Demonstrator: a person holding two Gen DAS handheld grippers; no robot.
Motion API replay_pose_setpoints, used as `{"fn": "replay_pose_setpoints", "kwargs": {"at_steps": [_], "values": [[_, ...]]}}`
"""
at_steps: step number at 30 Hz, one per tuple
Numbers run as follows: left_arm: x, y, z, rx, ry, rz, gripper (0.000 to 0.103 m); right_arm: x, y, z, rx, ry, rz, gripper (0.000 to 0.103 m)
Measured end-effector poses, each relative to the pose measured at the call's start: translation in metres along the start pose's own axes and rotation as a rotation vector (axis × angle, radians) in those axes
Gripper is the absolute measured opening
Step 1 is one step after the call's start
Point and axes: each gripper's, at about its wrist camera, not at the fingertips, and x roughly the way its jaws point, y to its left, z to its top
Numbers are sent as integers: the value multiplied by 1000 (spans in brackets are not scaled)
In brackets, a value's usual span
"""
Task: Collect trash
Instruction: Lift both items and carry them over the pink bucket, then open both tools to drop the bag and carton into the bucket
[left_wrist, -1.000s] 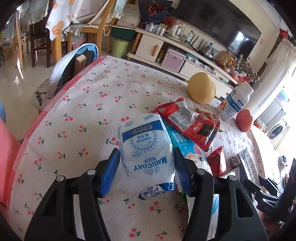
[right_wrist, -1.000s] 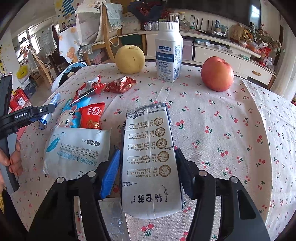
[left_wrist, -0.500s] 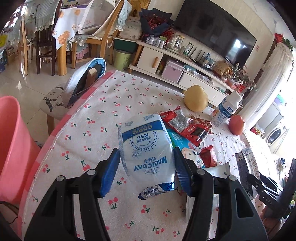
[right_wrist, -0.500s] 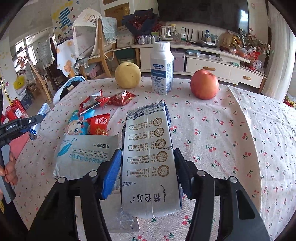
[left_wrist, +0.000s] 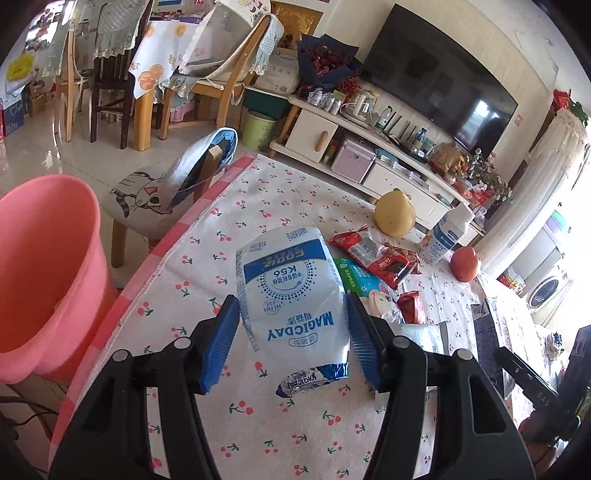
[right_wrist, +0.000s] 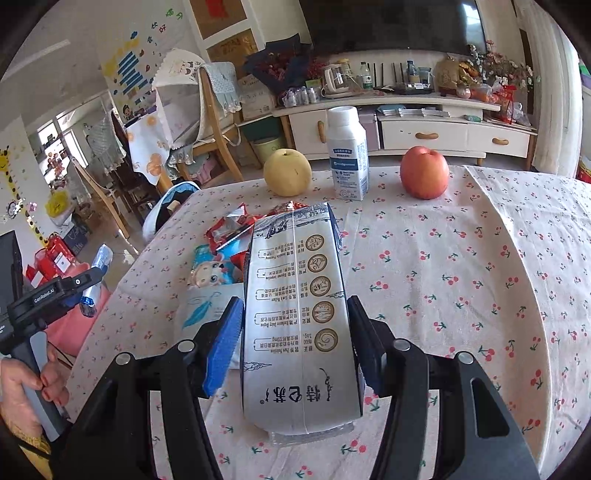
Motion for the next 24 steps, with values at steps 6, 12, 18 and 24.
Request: {"fn": "replay_pose_setpoints", "kwargs": {"at_steps": [6,12,18,24], "values": [[-21,27,12,-65,-46,27,60,-4,41,-2,-15,13,73,58],[-41,67,29,-160,-99,68,60,4,103,-8,-75,50,149,58],[-60,110,45,-234,-150,138,60,19,174,-6,-141,72,228,58],[-74,154,54,-333,-180,202,60,40,253,3,-213,88,310,58]]}}
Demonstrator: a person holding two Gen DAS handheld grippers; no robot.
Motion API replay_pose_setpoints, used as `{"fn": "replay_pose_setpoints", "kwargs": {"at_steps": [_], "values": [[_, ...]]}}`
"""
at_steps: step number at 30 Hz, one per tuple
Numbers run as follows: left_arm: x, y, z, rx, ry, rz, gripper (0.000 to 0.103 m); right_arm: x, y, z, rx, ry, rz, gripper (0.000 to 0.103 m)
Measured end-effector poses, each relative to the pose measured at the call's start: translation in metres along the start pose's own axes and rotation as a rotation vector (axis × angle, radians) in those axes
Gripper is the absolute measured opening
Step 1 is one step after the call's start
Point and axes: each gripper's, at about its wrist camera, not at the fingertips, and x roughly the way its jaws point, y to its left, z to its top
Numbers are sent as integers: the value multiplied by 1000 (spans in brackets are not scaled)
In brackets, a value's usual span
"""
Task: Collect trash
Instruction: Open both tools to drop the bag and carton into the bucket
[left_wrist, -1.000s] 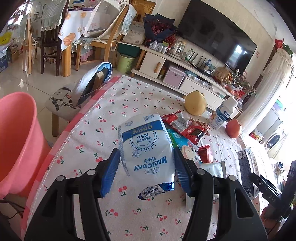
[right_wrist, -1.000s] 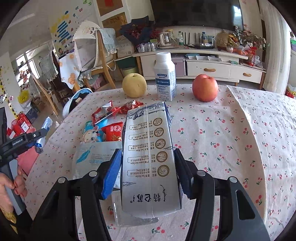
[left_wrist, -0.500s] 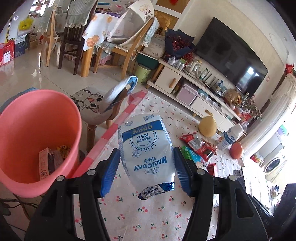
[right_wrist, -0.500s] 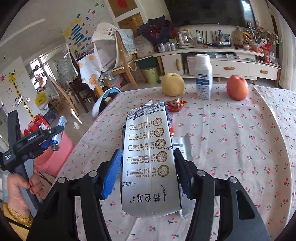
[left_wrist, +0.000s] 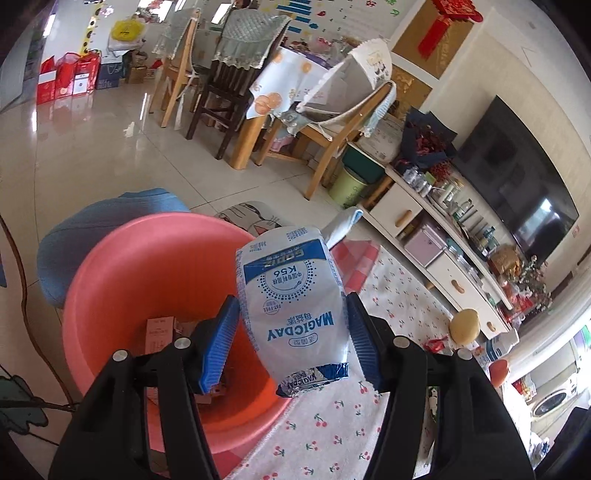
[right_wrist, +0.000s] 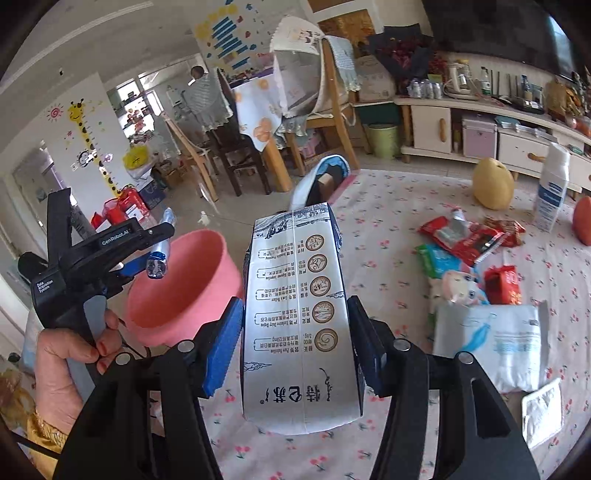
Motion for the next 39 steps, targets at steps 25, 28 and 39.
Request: {"fn": "replay_pose_setpoints", "kwargs": {"at_steps": [25,28,39], "values": [[8,76,33,-189,-6,135,60,154,103,30,-93,140,143,62],[11,72,32,-178,5,139,61,148,98,25,-95,132,123,70],[10,52,24,-101,-20,152,80,106,77,7,-161,56,-11,89]]}}
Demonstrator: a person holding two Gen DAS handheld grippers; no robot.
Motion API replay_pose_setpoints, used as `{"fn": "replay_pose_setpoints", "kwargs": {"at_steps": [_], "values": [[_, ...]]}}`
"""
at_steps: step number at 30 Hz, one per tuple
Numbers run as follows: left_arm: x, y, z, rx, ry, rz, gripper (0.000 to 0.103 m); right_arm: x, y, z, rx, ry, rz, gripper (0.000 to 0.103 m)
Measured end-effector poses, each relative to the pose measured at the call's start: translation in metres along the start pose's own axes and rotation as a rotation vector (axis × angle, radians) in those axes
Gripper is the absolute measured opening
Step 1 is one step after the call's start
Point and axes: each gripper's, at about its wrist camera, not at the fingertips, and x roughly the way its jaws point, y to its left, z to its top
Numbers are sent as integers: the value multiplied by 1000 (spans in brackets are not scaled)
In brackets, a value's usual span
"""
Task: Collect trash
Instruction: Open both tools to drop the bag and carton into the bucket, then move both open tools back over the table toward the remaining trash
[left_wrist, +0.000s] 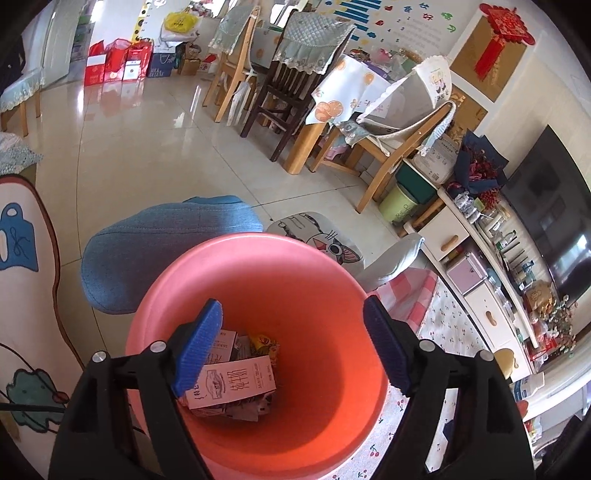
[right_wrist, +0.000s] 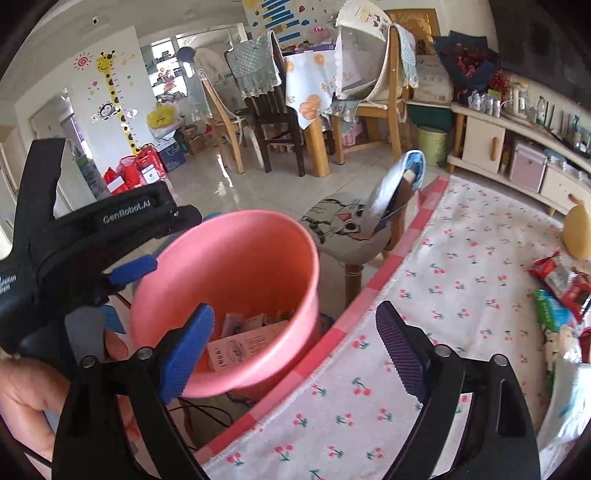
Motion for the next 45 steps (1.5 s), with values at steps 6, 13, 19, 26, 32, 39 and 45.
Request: {"fn": "replay_pose_setpoints", "kwargs": {"at_steps": [6,13,19,26,32,39,45], "values": [[-6,-15,-9,65,-27,-31,84,-24,-11,-13,-57,-16,-62,89],[-11,-36,-20,138,-40,-88,85,-52,-19,-30,-114,-32,-123,89],[-16,-55,-32,206,-45,-132,86,-75,-30,-43,-128,-44,-153,89],[-18,-73,-45,266,-46,-141,87,-100,-47,-60,-112,-48,-216,89],[-24,-89,-58,339,-60,-151,87,-124,-64,-76,-96,-64,-255,89],[-28,-112,-73,439,-68,-158,87,-150,-86,-90,-46,-94,-289,89],[-34,-130,-91,517,-66,-189,87,-163,-106,-100,2,-102,-296,89]]}}
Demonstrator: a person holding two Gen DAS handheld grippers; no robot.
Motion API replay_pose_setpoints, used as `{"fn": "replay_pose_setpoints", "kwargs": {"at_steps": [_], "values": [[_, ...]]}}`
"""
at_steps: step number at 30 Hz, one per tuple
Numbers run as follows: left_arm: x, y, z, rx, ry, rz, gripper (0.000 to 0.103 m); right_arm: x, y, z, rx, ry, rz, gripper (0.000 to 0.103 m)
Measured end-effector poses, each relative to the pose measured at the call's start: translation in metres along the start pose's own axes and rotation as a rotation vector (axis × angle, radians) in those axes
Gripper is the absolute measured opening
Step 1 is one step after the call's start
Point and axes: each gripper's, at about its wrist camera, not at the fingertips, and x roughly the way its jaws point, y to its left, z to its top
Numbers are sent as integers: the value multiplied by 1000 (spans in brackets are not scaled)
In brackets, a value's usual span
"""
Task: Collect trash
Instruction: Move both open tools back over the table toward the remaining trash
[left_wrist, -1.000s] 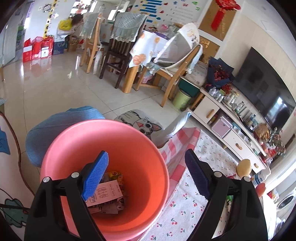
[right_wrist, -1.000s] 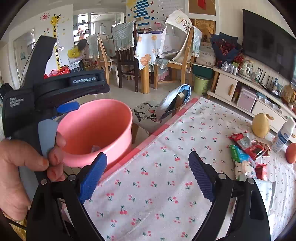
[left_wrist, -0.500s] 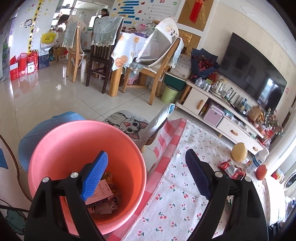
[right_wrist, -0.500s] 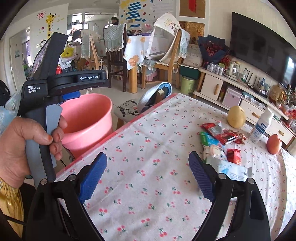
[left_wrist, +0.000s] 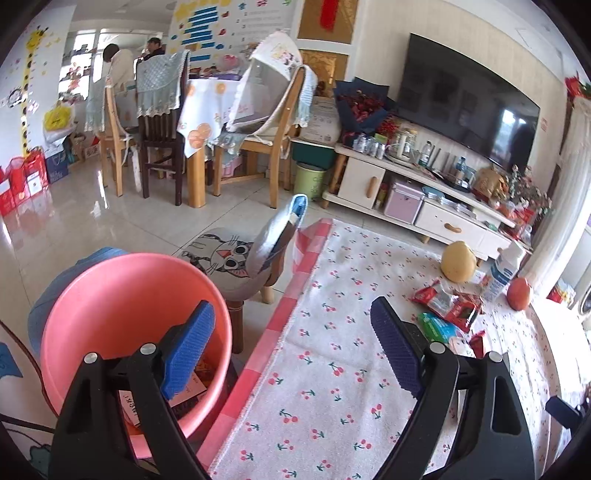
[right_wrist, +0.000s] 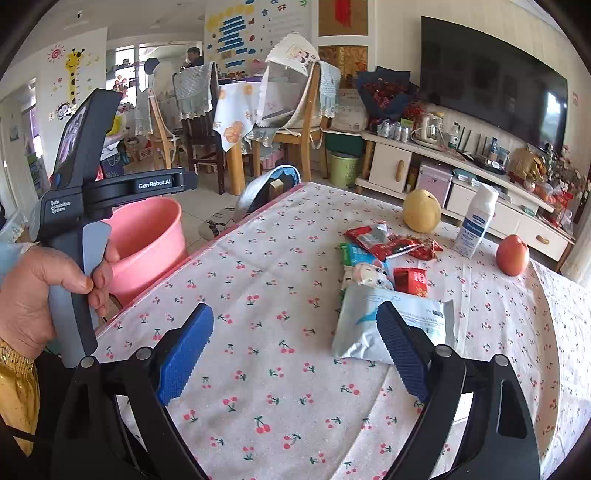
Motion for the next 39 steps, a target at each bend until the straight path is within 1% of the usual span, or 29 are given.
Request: {"fn": "replay_pose_setpoints", "kwargs": {"at_steps": [8,11,14,22,28,32,34,37,39], "values": [[-5,-39,-11,98,2,-90,87,-7,-30,-10,50,-2,-9,89],[-6,-55,-16,130,8,-112,87,-11,-42,-13,66,-6,-14,89],[-7,-67,-20,149,11,-139,87,-14,-56,-14,88,-6,-21,89],[-3,-91,-31,177,46,-178,87,-20,-105,-22,158,19,-42,89],[0,-100,-35,170,73,-233,87,-18,-153,-35,292,77,-90,89],[8,-106,-38,139,117,-290,87,-11,-176,-42,371,126,-83,89],[13,-110,-41,127,148,-318,87,-6,-181,-44,381,158,-84,89],[20,-118,-46,120,185,-350,87,4,-180,-48,383,202,-57,89],[23,-125,-51,136,205,-371,87,13,-172,-50,353,240,-38,89]]}}
